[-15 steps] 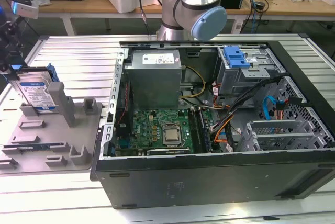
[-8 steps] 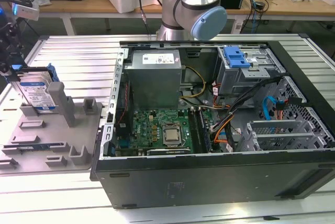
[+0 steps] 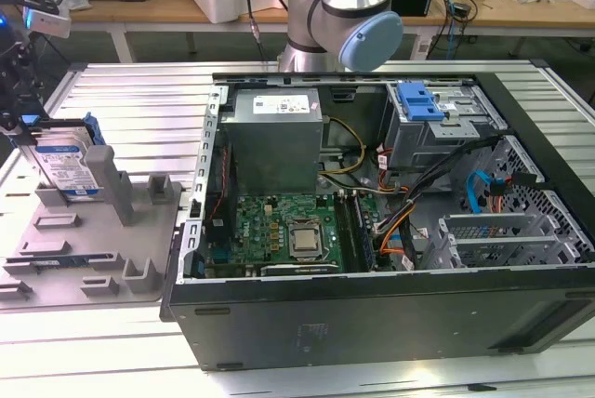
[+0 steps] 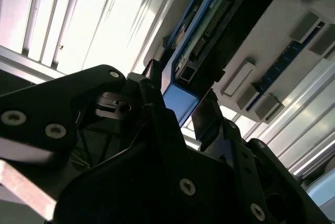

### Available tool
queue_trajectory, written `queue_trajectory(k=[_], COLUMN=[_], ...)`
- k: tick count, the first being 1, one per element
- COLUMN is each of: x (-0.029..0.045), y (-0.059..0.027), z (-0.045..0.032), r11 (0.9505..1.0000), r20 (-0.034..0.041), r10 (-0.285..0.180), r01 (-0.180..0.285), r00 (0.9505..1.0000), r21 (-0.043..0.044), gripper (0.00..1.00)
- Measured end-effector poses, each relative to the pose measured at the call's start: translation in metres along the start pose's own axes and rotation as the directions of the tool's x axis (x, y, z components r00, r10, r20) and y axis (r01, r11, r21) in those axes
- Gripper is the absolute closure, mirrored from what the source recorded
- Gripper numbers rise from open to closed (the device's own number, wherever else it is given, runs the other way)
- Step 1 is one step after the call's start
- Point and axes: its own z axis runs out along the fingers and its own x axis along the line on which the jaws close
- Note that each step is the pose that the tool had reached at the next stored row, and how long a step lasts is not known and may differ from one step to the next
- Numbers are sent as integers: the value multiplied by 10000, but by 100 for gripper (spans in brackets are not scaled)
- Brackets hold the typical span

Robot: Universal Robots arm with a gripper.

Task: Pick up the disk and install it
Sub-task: 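Pick up the disk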

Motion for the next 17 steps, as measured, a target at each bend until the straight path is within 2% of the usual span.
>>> queue_trajectory(k=[17], x=[-8], y=[13], z=[45], r11=[10000], r20=[0], r10=[1], r01=[-1], r00=[10000], r21=[1], gripper=[50])
